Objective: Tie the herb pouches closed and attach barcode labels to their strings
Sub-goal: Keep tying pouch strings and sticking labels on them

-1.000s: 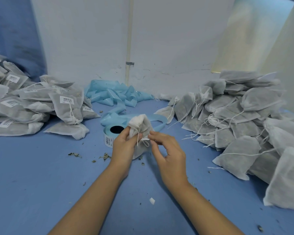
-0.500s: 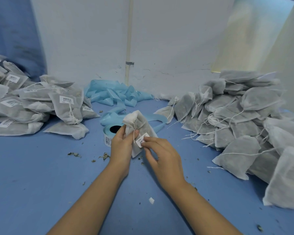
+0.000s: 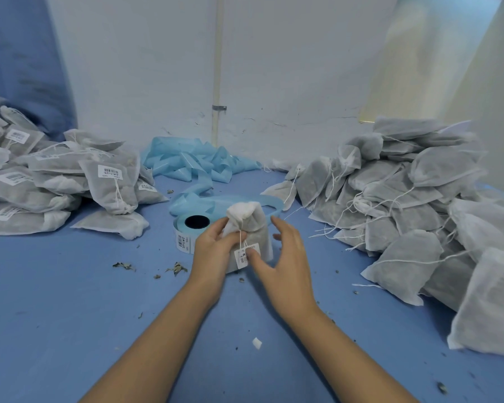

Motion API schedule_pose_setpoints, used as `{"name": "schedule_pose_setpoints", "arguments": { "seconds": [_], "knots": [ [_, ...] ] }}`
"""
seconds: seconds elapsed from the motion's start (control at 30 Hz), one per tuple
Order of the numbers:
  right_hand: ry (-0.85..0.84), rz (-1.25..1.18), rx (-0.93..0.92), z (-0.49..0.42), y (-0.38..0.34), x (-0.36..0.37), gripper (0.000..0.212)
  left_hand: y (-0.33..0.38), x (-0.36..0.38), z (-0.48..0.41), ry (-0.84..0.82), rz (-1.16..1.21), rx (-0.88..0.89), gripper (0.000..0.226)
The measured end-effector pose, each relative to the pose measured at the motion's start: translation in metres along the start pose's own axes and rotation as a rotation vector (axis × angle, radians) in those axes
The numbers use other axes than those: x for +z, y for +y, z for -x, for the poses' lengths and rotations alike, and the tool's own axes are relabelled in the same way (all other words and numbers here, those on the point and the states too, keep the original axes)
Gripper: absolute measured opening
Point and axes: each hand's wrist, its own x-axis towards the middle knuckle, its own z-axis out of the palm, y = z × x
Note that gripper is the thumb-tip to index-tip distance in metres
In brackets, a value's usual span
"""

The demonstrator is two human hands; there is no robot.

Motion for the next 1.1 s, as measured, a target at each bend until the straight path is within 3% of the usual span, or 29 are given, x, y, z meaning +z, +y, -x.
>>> {"name": "schedule_pose_setpoints", "arguments": {
  "seconds": [0.13, 0.37, 0.53, 0.8, 0.93, 1.0, 1.1],
  "knots": [
    [-0.144, -0.325, 0.237, -0.002, 0.002, 0.003, 0.031, 0.001, 0.000, 0.001, -0.037, -0.013, -0.029, 0.023],
    [0.050, -0.655, 0.364, -0.008, 0.003, -0.006, 0.018, -0.007, -0.004, 0.000, -0.236, -0.115, -0.145, 0.018],
    [0.047, -0.749, 0.409, -0.010, 0.004, -0.008, 0.019, -0.007, -0.009, -0.001, -0.286, -0.134, -0.172, 0.017],
    [0.041, -0.798, 0.414, -0.009, 0.005, -0.008, 0.014, -0.004, -0.012, -0.002, -0.323, -0.036, -0.202, 0.035],
    [0.049, -0.852, 0.411, -0.011, 0.005, -0.010, 0.013, -0.004, -0.012, -0.001, -0.304, -0.115, -0.207, 0.018],
    [0.056, -0.875, 0.427, -0.013, 0.004, -0.010, 0.014, 0.001, -0.011, -0.002, -0.220, 0.005, -0.203, 0.012],
    [0.061, -0.843, 0.464, -0.014, 0.007, -0.012, 0.015, 0.019, -0.012, -0.013, -0.096, 0.455, -0.093, 0.016]
  ]
}}
